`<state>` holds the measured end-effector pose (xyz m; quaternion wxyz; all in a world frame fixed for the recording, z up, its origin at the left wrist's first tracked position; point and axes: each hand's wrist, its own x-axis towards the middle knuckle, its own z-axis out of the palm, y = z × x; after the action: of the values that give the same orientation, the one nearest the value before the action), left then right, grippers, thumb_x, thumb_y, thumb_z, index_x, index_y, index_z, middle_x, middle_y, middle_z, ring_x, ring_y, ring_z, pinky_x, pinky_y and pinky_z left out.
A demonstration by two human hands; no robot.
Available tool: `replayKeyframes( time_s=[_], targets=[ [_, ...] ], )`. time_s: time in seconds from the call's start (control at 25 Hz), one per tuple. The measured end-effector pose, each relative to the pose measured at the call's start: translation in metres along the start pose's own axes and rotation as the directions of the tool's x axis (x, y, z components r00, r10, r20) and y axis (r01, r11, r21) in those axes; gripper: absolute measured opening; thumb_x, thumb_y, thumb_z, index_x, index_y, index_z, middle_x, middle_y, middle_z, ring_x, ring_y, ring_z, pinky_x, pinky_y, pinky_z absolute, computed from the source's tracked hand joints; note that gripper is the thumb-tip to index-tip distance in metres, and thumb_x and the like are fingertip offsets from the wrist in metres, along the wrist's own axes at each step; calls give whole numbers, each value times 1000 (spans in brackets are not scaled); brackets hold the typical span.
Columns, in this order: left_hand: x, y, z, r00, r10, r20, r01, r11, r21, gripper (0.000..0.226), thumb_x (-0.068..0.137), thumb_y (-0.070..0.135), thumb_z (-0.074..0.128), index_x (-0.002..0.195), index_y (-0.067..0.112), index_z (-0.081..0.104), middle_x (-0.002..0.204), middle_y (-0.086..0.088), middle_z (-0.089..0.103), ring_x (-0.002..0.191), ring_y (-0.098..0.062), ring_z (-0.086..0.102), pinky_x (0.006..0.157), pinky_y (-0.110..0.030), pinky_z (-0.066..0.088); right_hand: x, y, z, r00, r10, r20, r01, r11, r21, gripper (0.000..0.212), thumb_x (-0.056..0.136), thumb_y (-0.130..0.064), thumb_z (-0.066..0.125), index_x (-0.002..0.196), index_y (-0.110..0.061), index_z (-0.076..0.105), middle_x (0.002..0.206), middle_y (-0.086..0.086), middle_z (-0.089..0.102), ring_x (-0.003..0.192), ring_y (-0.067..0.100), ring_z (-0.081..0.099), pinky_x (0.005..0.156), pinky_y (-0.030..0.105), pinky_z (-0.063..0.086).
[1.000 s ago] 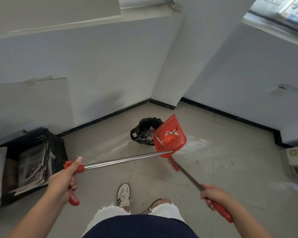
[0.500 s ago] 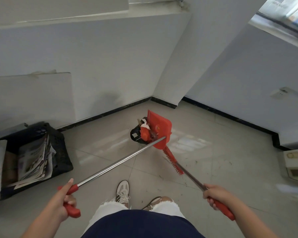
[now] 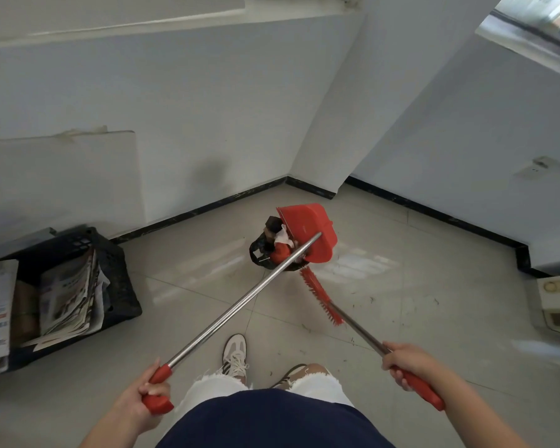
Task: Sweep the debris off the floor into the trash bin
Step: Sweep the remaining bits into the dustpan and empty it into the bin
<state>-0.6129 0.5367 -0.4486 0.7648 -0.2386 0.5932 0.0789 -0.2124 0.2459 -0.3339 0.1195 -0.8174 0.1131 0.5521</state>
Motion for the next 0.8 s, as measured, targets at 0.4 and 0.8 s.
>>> replayKeyframes(
  time_s=[0.4, 0.8],
  targets=[
    [-48, 44, -11, 970, -55, 236, -44, 918, 393, 73, 27, 10, 104, 46, 21, 35, 38, 10, 16, 35, 0, 9, 34, -10, 14, -5, 5, -17, 999, -36, -41, 41, 990, 133, 70, 81, 3, 55, 145, -22, 40, 50, 5, 48, 38, 11, 43, 37, 19, 38],
    [-135, -27, 210, 629, 468, 621, -674, -70, 735, 44, 71, 43, 78, 84, 2, 73, 54, -10, 39, 35, -16, 31, 35, -15, 27, -9, 79, -47, 992, 113, -52, -67, 838, 541, 53, 87, 7, 49, 133, -20, 44, 46, 3, 43, 27, 7, 40, 29, 14, 33]
  ],
)
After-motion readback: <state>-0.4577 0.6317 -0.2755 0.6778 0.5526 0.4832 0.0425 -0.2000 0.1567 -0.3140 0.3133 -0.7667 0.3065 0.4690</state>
